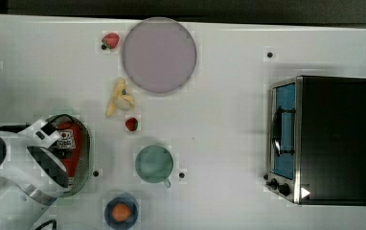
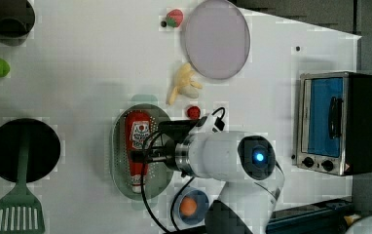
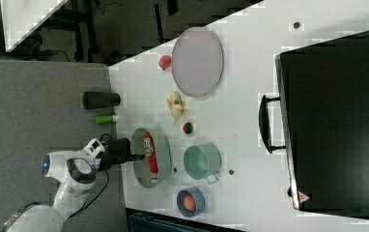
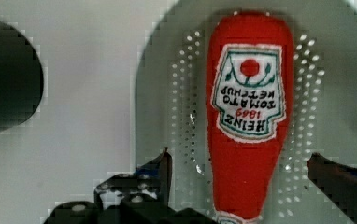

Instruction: Pick ketchup from strainer and place it on the table

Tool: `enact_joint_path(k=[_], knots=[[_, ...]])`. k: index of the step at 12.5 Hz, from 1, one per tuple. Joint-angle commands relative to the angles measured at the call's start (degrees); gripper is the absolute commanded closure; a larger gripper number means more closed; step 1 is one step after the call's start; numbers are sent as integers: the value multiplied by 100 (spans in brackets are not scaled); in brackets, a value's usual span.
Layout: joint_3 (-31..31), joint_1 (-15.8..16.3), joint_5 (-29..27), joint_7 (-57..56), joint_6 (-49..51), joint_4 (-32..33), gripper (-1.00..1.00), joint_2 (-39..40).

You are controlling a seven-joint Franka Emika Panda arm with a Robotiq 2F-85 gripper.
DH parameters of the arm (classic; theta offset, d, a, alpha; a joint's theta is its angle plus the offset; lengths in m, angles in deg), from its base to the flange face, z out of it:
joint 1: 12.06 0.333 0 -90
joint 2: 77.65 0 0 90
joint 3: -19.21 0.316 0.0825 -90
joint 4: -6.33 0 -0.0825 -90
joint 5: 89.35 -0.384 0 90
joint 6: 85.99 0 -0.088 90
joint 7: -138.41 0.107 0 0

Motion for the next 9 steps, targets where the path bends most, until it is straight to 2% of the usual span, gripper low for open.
enact_joint_path(k=[1,5,8,9], knots=[[-85,75,465,910,-212,-101,-100,218],[-326,200,1145,1294,-615,-115,-100,726],[-514,335,1406,1309,-878,-188,-100,965],[-572,386,1409,1321,-870,-207,-91,988]])
